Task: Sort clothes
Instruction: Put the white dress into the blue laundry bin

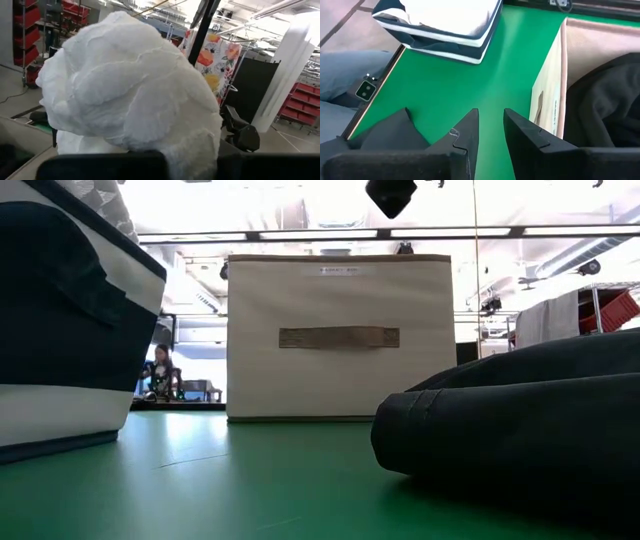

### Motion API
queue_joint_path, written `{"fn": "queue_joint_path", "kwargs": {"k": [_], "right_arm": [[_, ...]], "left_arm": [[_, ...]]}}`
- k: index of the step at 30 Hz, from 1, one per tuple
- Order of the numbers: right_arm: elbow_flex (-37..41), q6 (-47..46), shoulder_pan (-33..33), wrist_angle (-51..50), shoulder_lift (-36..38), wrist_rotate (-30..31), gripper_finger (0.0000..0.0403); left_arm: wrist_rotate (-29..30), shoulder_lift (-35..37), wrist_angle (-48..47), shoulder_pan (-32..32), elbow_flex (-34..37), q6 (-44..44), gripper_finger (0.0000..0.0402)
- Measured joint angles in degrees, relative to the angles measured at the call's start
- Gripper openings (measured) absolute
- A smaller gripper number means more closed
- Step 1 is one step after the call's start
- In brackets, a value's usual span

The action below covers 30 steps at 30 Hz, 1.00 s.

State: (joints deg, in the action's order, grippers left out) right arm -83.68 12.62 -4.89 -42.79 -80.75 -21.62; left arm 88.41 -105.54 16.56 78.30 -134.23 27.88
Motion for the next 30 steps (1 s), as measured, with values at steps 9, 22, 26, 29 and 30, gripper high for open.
{"fn": "queue_joint_path", "kwargs": {"k": [9, 22, 26, 29, 30], "right_arm": [[0.0, 0.4, 0.0, 1.7, 0.0, 0.0, 0.0068], [0.0, 0.9, 0.0, 1.6, 0.0, 0.1, 0.0084], [0.0, 1.2, 0.0, 1.6, 0.0, 0.2, 0.0078], [0.0, 1.8, 0.0, 1.6, 0.0, 0.2, 0.007], [0.0, 1.9, 0.0, 1.5, 0.0, 0.2, 0.0068]], "left_arm": [[-3.4, 1.2, -0.5, -0.1, -0.5, 7.1, 0.0006], [-7.5, 8.2, 0.4, -1.8, -0.6, 19.7, 0.0006], [-9.0, 10.5, 0.2, -2.1, -0.5, 23.5, 0.0006], [-6.5, 12.0, 0.4, -3.5, -0.6, 27.0, 0.0006], [-4.0, 12.3, 0.4, -4.3, -0.6, 28.1, 0.0006]]}}
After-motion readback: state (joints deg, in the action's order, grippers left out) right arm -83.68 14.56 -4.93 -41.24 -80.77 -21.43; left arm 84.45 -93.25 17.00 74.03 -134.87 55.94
